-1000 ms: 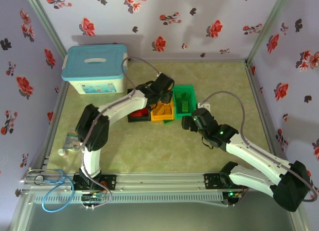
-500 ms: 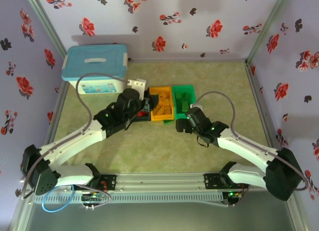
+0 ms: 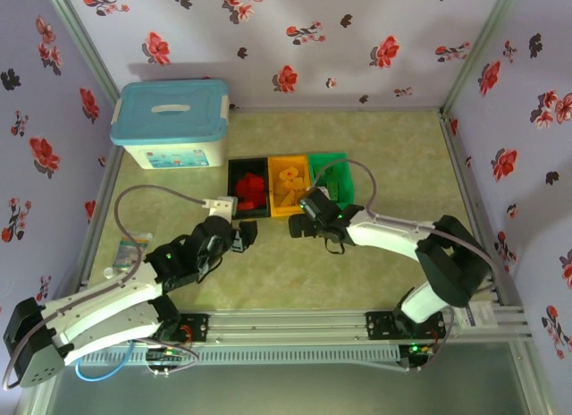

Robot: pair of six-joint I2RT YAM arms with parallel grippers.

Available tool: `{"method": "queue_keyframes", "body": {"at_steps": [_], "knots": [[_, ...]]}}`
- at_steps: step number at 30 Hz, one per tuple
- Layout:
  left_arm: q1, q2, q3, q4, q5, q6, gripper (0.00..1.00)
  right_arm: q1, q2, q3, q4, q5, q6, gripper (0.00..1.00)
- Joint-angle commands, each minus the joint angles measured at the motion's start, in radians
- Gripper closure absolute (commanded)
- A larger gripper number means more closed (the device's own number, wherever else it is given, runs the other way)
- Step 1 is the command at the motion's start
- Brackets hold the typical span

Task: Sort the legos into containers by color
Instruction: Pick up the lego from the center of the table.

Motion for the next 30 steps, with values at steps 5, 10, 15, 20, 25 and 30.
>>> {"method": "queue_keyframes", "body": {"at_steps": [5, 10, 15, 20, 25, 30], "knots": [[-0.019, -0.079, -0.049, -0.057, -0.095, -0.085, 0.35, -0.003, 0.187, 0.208, -0.114, 0.103, -0.003, 0.08], [-0.025, -0.080, -0.040, -0.061, -0.097, -0.079, 0.35, -0.017, 0.291, 0.324, -0.158, 0.105, -0.016, 0.09], [-0.033, -0.084, -0.041, -0.065, -0.103, -0.084, 0.35, -0.010, 0.335, 0.350, -0.157, 0.067, -0.004, 0.11], [-0.040, -0.087, -0.063, -0.045, -0.105, -0.095, 0.35, 0.006, 0.353, 0.295, -0.127, 0.055, 0.016, 0.16], [-0.041, -0.074, -0.062, -0.033, -0.105, -0.090, 0.35, 0.015, 0.355, 0.257, -0.119, 0.059, 0.028, 0.36], [-0.041, -0.066, -0.058, -0.022, -0.110, -0.081, 0.35, 0.023, 0.295, 0.260, -0.145, 0.085, -0.003, 0.59]]}}
